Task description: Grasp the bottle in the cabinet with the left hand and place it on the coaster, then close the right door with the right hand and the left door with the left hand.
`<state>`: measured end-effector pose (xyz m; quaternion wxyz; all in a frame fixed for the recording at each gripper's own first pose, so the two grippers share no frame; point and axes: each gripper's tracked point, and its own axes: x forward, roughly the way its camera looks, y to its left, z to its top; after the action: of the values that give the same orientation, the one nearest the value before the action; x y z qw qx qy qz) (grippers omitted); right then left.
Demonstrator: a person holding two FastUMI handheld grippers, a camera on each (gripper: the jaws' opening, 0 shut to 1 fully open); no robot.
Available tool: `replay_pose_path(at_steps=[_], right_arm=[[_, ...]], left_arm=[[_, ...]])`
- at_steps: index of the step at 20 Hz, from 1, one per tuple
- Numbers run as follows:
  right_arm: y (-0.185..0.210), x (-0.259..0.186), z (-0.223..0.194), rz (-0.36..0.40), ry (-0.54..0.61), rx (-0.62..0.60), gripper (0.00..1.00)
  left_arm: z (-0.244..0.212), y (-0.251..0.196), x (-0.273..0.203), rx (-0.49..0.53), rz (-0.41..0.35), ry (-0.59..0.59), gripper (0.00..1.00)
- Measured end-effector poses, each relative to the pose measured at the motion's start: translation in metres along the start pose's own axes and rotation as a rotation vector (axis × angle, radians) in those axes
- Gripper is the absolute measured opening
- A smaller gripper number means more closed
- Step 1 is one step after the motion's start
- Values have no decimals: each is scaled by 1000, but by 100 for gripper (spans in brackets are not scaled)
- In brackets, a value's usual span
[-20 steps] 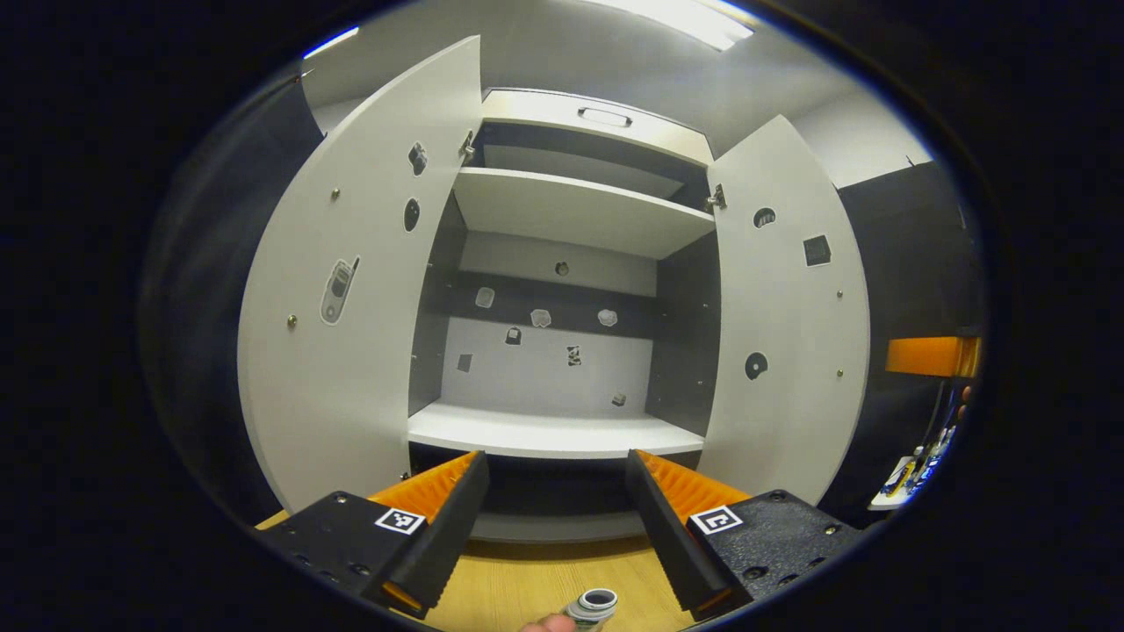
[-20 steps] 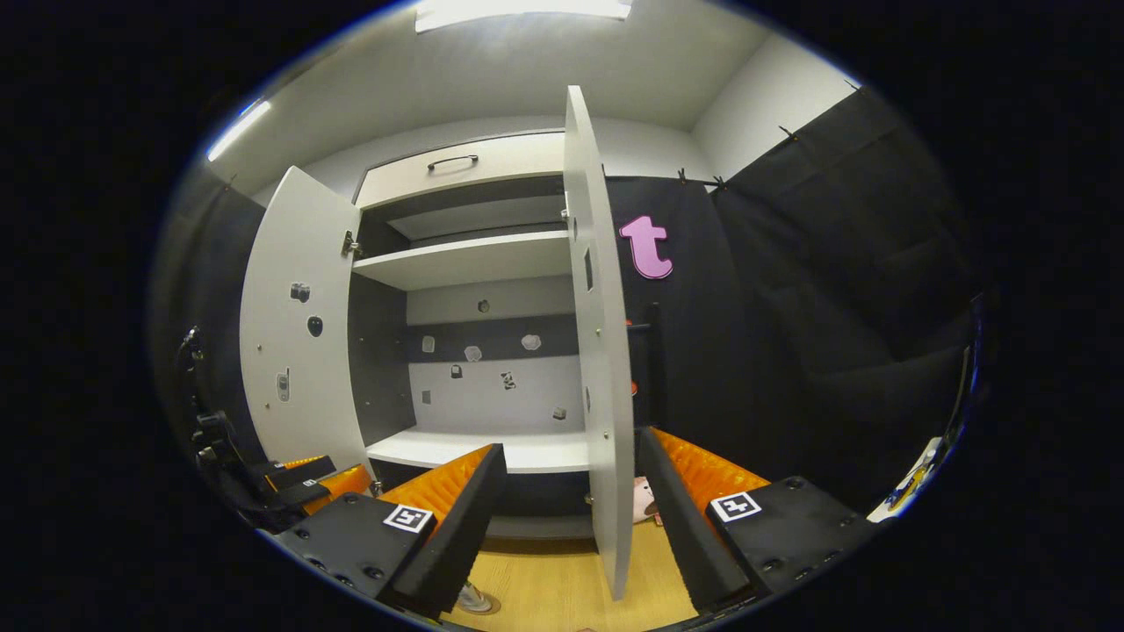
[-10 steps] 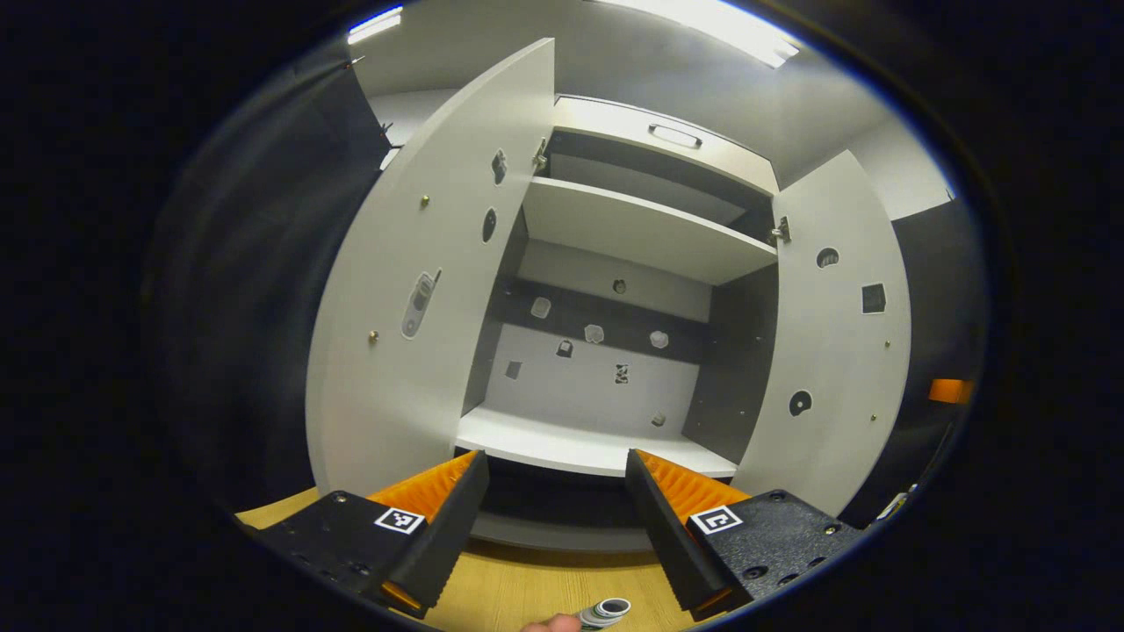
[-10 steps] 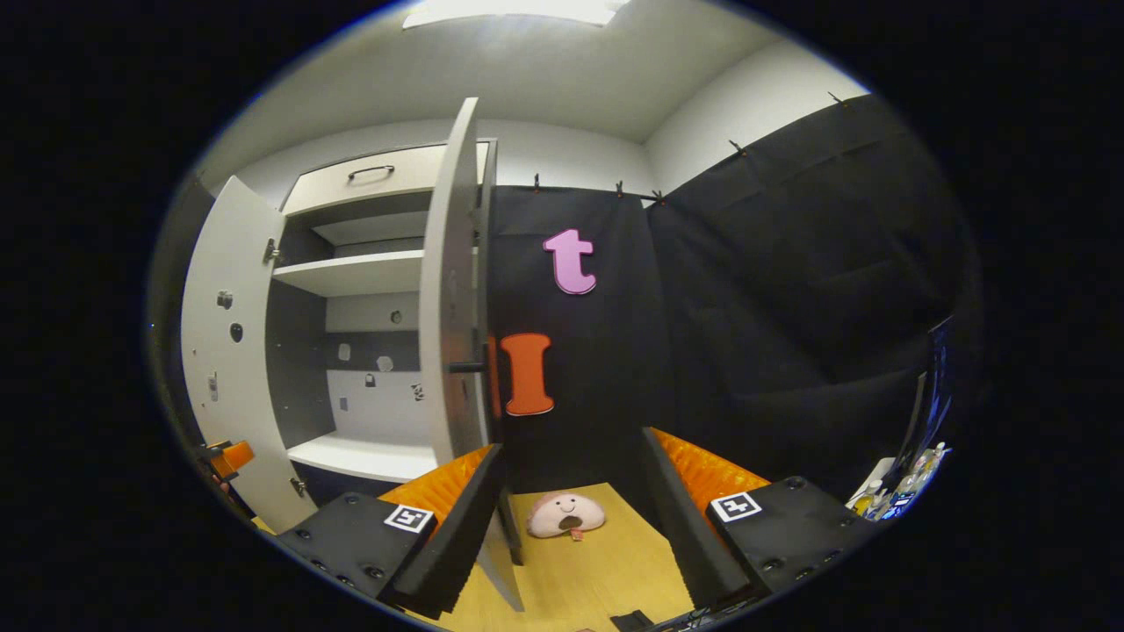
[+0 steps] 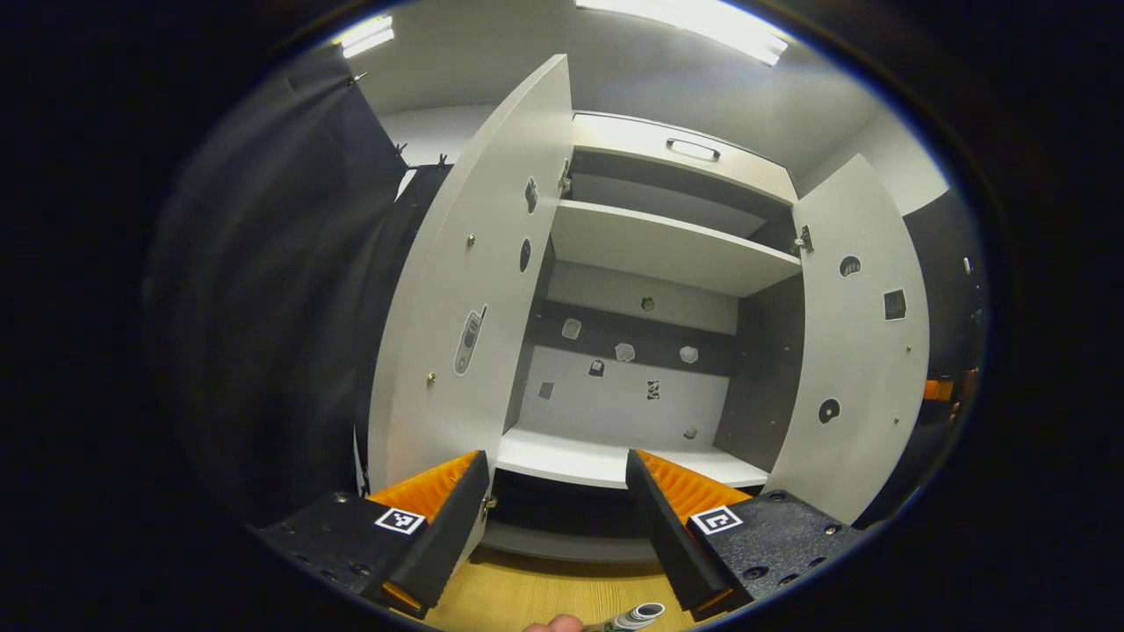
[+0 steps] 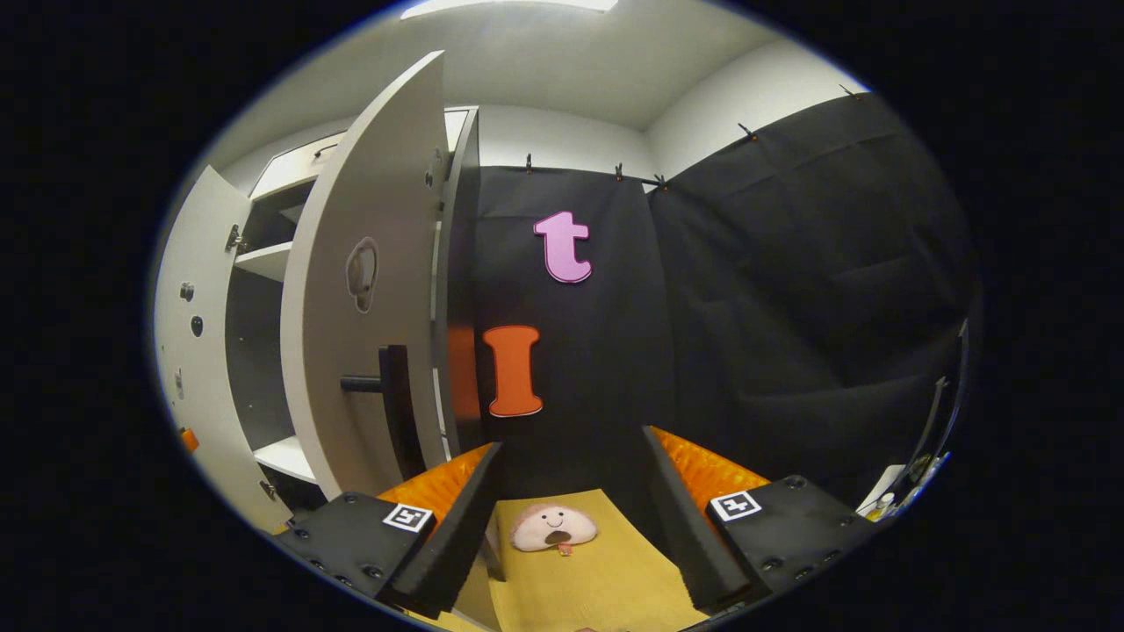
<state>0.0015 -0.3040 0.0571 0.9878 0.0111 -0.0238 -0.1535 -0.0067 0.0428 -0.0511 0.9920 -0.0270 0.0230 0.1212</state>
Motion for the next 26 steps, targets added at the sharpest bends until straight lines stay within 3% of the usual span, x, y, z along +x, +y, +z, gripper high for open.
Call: replay_pose_path(at_steps=[1, 3, 4, 5, 6, 7, 8, 9, 10, 13, 14, 15, 16, 17, 20, 21, 22, 23, 24, 25, 26], right_arm=[[5, 1, 1, 5, -7, 0, 91], [7, 2, 2, -3, -17, -9, 91], [7, 1, 2, -8, -21, -15, 98], [8, 2, 3, -13, -23, -18, 97], [9, 1, 3, -15, -24, -22, 97], [11, 1, 3, -12, -26, -39, 87], [12, 2, 6, -18, -34, -59, 96], [12, 0, 6, -31, -36, -86, 86], [11, -2, 8, -52, -47, -102, 96], [15, -8, 8, -80, -55, -90, 96], [16, -9, 8, -84, -53, -91, 83], [17, -9, 8, -90, -57, -94, 82], [21, -10, 7, -91, -54, -100, 93], [28, -12, 8, -84, -55, -100, 82], [56, -17, 6, -31, -53, -90, 82], [63, -18, 5, -23, -54, -92, 93], [69, -19, 6, -20, -59, -96, 82], [73, -21, 5, -22, -61, -99, 93], [77, -22, 5, -23, -61, -98, 82], [81, -22, 4, -21, -59, -93, 82], [84, -21, 4, -17, -56, -87, 93]], left_arm=[[-1, 2, 1, 1, 3, 0, 95], [-5, 7, 3, 7, 7, 11, 95], [-8, 9, 4, 8, 7, 18, 95], [-9, 11, 5, 7, 5, 23, 92], [-10, 11, 6, 8, 1, 26, 95], [-13, 13, 7, 13, -1, 29, 95], [-15, 14, 9, 20, -2, 31, 95], [-15, 14, 11, 23, -9, 33, 95], [-16, 13, 13, 23, -19, 34, 95], [-18, 11, 18, 25, -46, 38, 95], [-18, 11, 18, 35, -53, 36, 95], [-18, 9, 20, 49, -61, 35, 95], [-18, 8, 21, 62, -71, 32, 95], [-18, 5, 21, 71, -85, 29, 95], [-17, 0, 22, 89, -119, 24, 95], [-17, 1, 22, 96, -124, 23, 95], [-15, 2, 22, 100, -127, 20, 95], [-15, 4, 21, 102, -131, 18, 95], [-15, 6, 21, 104, -134, 19, 95], [-15, 8, 19, 105, -136, 20, 92], [-15, 10, 18, 105, -138, 20, 95]])
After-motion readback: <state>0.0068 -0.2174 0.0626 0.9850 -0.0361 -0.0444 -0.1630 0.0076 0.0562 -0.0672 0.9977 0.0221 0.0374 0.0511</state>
